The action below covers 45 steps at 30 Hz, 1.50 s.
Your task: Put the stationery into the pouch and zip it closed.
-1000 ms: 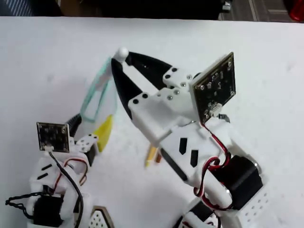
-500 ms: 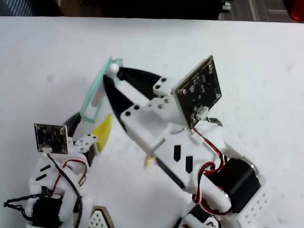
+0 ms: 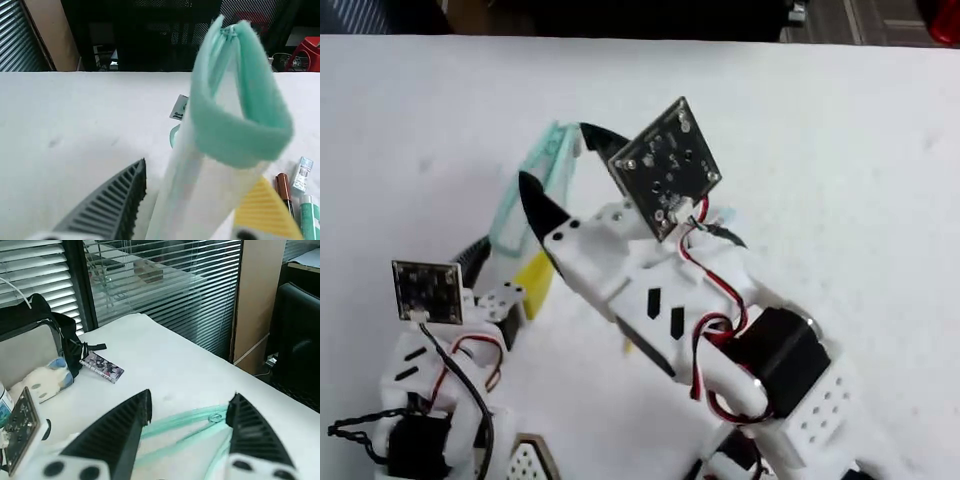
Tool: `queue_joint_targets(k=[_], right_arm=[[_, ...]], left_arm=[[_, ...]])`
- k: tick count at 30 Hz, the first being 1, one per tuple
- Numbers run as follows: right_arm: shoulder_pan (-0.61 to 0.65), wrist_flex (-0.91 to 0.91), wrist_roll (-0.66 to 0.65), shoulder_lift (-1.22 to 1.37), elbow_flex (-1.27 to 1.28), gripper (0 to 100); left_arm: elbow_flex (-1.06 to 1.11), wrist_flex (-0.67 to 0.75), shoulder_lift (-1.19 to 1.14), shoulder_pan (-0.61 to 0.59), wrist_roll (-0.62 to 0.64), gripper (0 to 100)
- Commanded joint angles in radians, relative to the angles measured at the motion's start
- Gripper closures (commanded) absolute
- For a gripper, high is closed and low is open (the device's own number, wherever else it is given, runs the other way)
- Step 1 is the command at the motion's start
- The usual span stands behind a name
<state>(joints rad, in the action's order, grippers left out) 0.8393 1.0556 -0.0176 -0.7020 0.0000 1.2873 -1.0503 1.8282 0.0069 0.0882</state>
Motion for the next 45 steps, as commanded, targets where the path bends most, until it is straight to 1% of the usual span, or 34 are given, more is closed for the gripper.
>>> queue_joint_targets(k=[1, 8, 10, 17, 21, 25, 30, 34, 37, 41, 43, 45], right_arm=[[0.008, 0.002, -0.009, -0.007, -0.029, 78.1], [0.002, 0.008, -0.015, -0.007, -0.038, 78.6], [-0.033, 0.015, -0.014, -0.007, -0.038, 78.6], [-0.183, 0.044, -0.009, -0.007, -0.038, 78.6], [-0.312, 0.088, -0.006, 0.001, -0.035, 78.6], [-0.446, 0.140, 0.071, 0.036, 0.034, 78.6], [-0.549, 0.148, 0.152, 0.157, 0.187, 78.6], [-0.556, 0.148, 0.212, 0.298, 0.267, 78.6], [-0.559, 0.134, 0.219, 0.403, 0.293, 78.7], [-0.611, 0.077, 0.219, 0.535, 0.310, 78.7], [-0.615, 0.039, 0.219, 0.599, 0.313, 78.9], [-0.610, 0.004, 0.219, 0.653, 0.310, 81.7]], left_arm=[[-0.052, 0.002, 0.001, 0.008, 0.009, 71], [-0.052, 0.000, 0.001, 0.007, 0.009, 71], [-0.052, 0.000, 0.001, 0.007, 0.009, 71], [-0.006, 0.046, 0.001, 0.002, 0.009, 71], [-0.008, 0.046, 0.001, 0.001, 0.009, 72], [-0.009, 0.048, 0.001, 0.001, 0.009, 73], [-0.008, 0.049, 0.001, 0.001, 0.009, 73], [-0.008, 0.044, 0.001, 0.001, 0.009, 73], [-0.008, 0.044, 0.001, 0.001, 0.009, 73], [-0.006, 0.044, 0.001, 0.001, 0.009, 73], [-0.006, 0.044, 0.001, 0.001, 0.009, 73], [-0.006, 0.046, 0.001, 0.001, 0.008, 73]])
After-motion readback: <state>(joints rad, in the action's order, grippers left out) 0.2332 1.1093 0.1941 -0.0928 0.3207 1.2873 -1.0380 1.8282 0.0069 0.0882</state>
